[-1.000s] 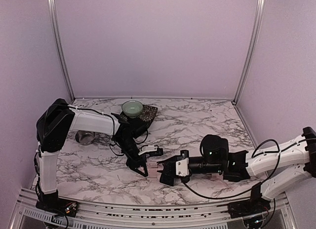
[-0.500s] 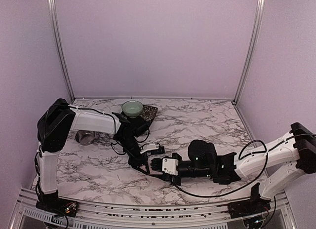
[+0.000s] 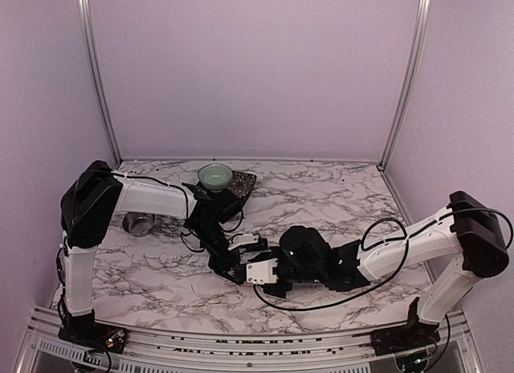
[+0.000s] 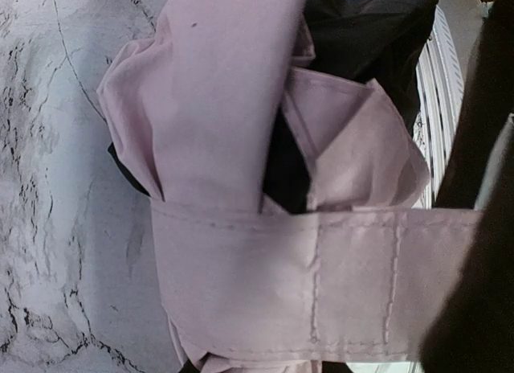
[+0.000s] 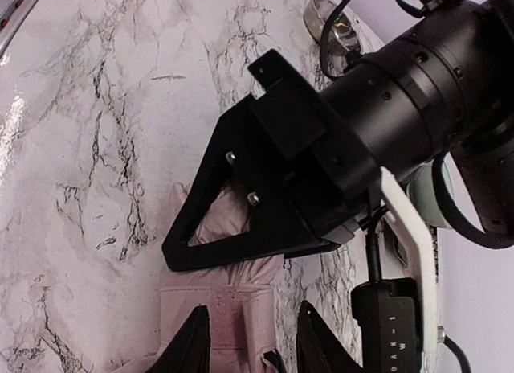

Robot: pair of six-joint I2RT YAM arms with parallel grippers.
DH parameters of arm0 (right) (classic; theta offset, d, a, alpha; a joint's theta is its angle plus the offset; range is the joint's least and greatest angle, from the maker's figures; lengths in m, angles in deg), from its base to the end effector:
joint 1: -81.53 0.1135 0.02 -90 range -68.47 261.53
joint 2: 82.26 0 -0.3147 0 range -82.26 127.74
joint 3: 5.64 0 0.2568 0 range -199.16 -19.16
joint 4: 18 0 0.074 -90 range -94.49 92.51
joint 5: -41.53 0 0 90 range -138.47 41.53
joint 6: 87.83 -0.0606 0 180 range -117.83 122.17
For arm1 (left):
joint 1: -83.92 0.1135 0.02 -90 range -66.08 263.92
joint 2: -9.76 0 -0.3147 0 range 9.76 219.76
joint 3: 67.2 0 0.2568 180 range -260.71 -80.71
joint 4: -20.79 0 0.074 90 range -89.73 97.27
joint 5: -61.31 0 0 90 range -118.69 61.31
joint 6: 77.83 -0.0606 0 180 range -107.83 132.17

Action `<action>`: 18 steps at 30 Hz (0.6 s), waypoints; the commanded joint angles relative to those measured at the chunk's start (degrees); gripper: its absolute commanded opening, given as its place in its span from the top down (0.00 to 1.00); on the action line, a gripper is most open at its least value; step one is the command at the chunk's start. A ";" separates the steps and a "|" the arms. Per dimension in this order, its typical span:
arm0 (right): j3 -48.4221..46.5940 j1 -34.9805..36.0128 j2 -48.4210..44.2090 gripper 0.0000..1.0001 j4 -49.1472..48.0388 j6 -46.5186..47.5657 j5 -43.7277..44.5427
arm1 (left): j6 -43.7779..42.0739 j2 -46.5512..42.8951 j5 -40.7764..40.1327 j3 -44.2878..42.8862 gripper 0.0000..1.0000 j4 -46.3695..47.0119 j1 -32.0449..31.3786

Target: Put away the umbrella

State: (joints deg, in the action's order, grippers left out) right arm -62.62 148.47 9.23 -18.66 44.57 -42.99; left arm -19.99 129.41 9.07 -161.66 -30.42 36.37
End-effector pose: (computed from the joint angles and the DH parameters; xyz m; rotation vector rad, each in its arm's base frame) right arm 0.1429 0.3210 0.2078 -1.7314 1.2949 0.1439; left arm 0.2674 -0.3473 0.1592 1.9024 2.0988 -1.0044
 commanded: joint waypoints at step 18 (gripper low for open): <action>-5.48 2.97 1.93 1.00 3.68 -2.05 -6.43 | 4.21 7.46 -6.78 -2.63 1.00 -2.78 0.62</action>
State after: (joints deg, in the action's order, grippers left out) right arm -63.80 148.43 11.39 -15.91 45.72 -43.23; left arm -19.11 131.18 9.88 -163.89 -31.29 36.48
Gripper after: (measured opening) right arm 0.007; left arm 0.263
